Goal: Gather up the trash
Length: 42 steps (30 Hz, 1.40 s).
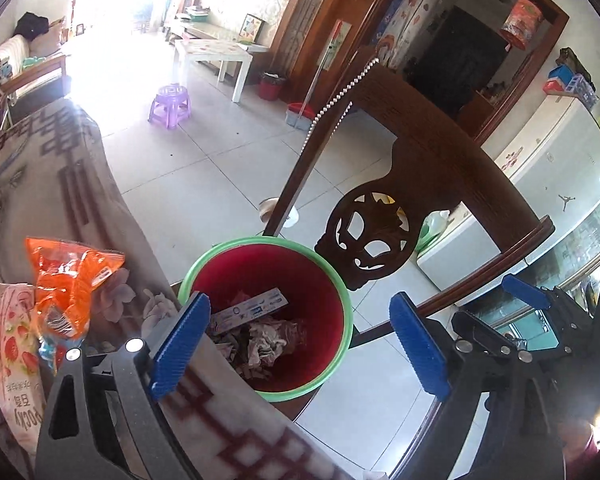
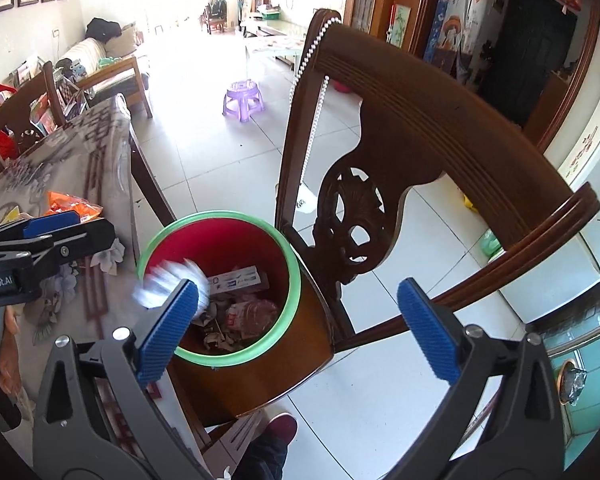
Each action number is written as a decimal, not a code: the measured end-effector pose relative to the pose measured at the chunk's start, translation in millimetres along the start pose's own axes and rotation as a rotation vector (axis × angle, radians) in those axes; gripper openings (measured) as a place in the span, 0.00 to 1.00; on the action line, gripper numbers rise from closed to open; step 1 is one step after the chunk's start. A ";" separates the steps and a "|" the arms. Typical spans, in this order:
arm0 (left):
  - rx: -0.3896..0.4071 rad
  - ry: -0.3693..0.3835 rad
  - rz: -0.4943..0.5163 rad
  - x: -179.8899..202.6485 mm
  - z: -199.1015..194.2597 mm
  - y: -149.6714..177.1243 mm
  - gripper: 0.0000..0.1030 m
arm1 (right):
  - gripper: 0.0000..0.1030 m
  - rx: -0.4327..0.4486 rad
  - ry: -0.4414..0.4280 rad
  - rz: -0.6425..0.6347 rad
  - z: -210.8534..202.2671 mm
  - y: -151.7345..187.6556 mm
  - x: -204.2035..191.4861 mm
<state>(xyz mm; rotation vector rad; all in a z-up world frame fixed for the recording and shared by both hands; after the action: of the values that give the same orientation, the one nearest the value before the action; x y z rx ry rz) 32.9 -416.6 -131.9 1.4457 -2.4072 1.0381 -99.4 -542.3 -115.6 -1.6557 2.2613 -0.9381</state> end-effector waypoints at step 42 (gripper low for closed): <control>-0.060 -0.579 0.136 -409.7 -191.7 23.8 0.89 | 0.95 -0.281 -0.575 -0.147 76.8 -72.3 -386.0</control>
<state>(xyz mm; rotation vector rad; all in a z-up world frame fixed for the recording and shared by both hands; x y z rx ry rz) 187.4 5.9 -184.6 1.7741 -2.9270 0.6147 134.9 -233.5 -214.8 -1.9117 1.9482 -0.1208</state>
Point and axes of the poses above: each gripper's, at about its wrist camera, not at the fingertips, and z roughly the way its jaws point, x to its right, y to its underside, the point moved 3 cm from there along z, roughly the way its jaws point, and after that the axes turned 12 degrees about -z, right-handed, at the moved point
